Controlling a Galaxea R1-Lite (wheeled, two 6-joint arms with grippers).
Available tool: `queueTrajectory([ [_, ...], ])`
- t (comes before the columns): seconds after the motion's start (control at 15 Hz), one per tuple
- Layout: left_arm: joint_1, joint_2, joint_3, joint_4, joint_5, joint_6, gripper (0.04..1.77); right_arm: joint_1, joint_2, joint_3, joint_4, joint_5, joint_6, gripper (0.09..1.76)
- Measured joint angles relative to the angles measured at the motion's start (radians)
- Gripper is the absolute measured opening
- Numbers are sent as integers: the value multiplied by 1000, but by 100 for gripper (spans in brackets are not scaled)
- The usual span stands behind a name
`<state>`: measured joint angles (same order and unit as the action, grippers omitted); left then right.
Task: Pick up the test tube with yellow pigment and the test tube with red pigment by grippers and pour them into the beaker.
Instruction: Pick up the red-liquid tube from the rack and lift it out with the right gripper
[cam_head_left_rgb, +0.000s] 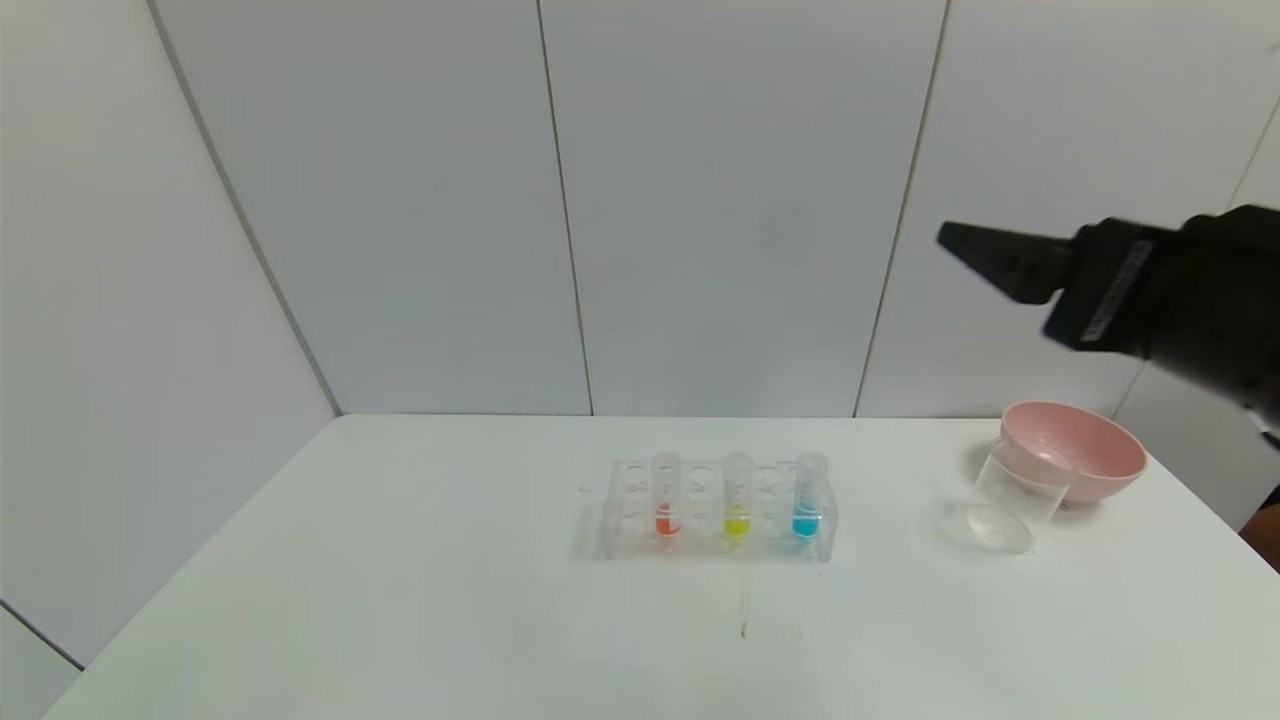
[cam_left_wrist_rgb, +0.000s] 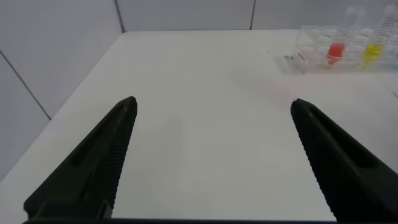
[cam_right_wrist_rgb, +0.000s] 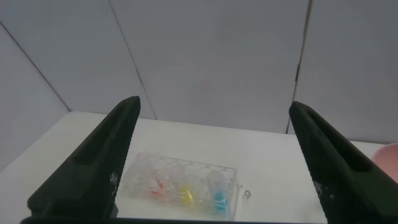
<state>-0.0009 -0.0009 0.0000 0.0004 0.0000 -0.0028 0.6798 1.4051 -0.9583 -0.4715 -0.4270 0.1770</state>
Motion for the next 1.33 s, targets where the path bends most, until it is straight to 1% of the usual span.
queueTrajectory([
  [0.13,0,0,0,0,0,0,176,134,107,53,-150,-145,3,171],
  [0.27,0,0,0,0,0,0,176,232,200,100,-259,-241,3,171],
  [0.47,0,0,0,0,0,0,176,323,342,130,-422,-375,6,171],
  [0.67,0,0,0,0,0,0,176,381,488,132,-578,-469,6,171],
  [0.87,0,0,0,0,0,0,176,399,612,123,-663,-490,8,171],
  [0.93,0,0,0,0,0,0,176,400,648,114,-674,-491,8,171],
  [1.33,0,0,0,0,0,0,176,373,835,-26,-676,-485,27,171],
])
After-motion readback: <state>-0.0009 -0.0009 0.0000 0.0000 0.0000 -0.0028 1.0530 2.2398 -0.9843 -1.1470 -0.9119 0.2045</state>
